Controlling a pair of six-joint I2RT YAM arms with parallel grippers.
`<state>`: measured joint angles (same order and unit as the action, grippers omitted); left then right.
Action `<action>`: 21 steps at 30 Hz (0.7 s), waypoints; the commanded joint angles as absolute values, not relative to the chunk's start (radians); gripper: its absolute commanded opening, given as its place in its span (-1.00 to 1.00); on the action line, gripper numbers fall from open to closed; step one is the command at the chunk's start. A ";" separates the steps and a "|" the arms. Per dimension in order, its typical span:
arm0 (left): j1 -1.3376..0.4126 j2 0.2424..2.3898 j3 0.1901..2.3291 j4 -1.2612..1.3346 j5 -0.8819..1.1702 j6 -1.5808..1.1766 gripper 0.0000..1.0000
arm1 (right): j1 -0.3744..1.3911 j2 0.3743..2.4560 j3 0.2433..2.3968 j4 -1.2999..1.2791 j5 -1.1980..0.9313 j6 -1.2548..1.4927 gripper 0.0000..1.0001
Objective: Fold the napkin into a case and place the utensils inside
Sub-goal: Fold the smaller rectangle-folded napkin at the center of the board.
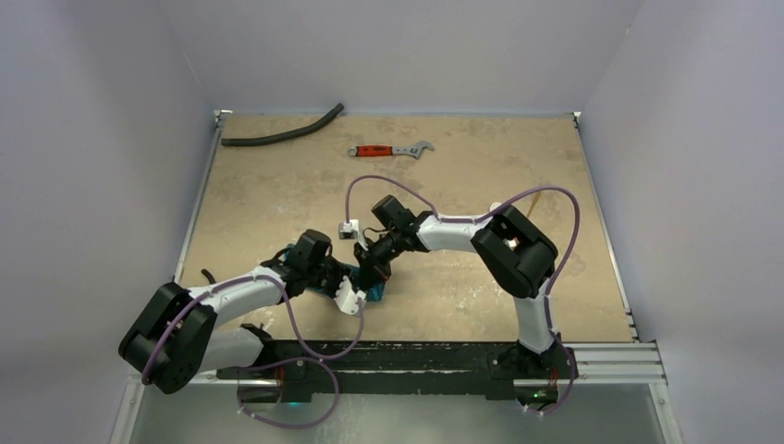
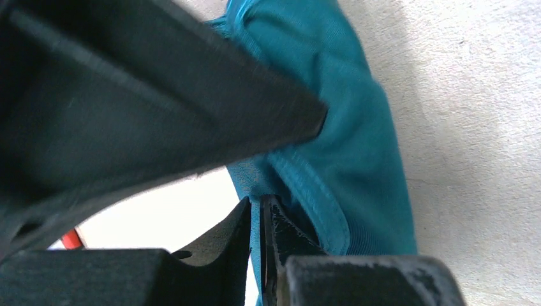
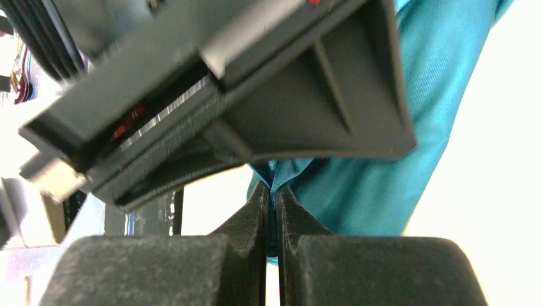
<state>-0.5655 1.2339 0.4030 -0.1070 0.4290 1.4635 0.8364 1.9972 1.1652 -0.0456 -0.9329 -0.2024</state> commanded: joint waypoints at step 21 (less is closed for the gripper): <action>-0.575 1.241 0.415 -0.289 0.505 1.609 -1.00 | 0.816 2.066 1.365 -0.210 -0.925 -0.294 -0.99</action>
<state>-0.5663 1.2358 0.4103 -0.1677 0.4469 1.5940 0.8188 2.0743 1.2911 -0.1844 -0.9279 -0.2577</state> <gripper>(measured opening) 0.003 0.047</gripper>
